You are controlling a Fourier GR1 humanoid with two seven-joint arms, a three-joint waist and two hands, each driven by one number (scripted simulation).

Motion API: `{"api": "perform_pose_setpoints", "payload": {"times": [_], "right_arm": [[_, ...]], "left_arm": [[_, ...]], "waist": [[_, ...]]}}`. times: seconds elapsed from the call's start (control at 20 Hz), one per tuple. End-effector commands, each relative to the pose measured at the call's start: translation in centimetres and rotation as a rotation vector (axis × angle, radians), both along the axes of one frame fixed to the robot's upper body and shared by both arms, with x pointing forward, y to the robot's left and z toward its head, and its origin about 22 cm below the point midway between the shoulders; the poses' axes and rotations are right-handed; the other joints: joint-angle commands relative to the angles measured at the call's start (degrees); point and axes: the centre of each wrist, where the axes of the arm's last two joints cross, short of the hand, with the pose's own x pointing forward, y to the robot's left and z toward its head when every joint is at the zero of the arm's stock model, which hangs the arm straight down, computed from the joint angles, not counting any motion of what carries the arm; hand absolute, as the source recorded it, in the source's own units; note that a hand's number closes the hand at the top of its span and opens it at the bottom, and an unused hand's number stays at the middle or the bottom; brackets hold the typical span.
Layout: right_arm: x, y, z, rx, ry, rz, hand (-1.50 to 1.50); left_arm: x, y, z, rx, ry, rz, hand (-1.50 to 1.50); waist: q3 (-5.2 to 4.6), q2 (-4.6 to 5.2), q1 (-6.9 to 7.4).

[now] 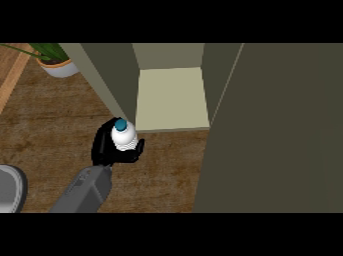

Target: Pick up the bottled water, place it into the cabinet and close the cabinet

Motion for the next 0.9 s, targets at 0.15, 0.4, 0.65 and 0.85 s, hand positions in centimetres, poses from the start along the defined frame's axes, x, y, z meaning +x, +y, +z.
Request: {"api": "perform_pose_setpoints", "payload": {"times": [0.15,0.4,0.65,0.85], "right_arm": [[-0.1,-0.8,0.5,0.083,-0.007,0.069,-1.50],[0.4,-1.7,0.3,0.062,0.006,0.087,-1.50],[0.9,-2.4,0.3,0.077,-0.032,0.108,-1.50],[0.7,-2.8,-0.1,0.081,-0.008,0.128,-1.50]], "left_arm": [[5.8,-8.2,8.4,0.012,-0.138,-0.136,1.50],[6.5,-8.8,9.7,0.079,-0.157,-0.054,1.50],[6.0,-8.8,8.7,0.158,-0.130,0.010,1.50],[6.3,-8.6,9.1,0.156,-0.079,0.077,1.50]], "waist": [[-0.28,-0.01,-3.35],[-0.18,0.15,-4.13],[-0.19,0.78,-4.79],[-0.18,0.90,-5.47]]}}
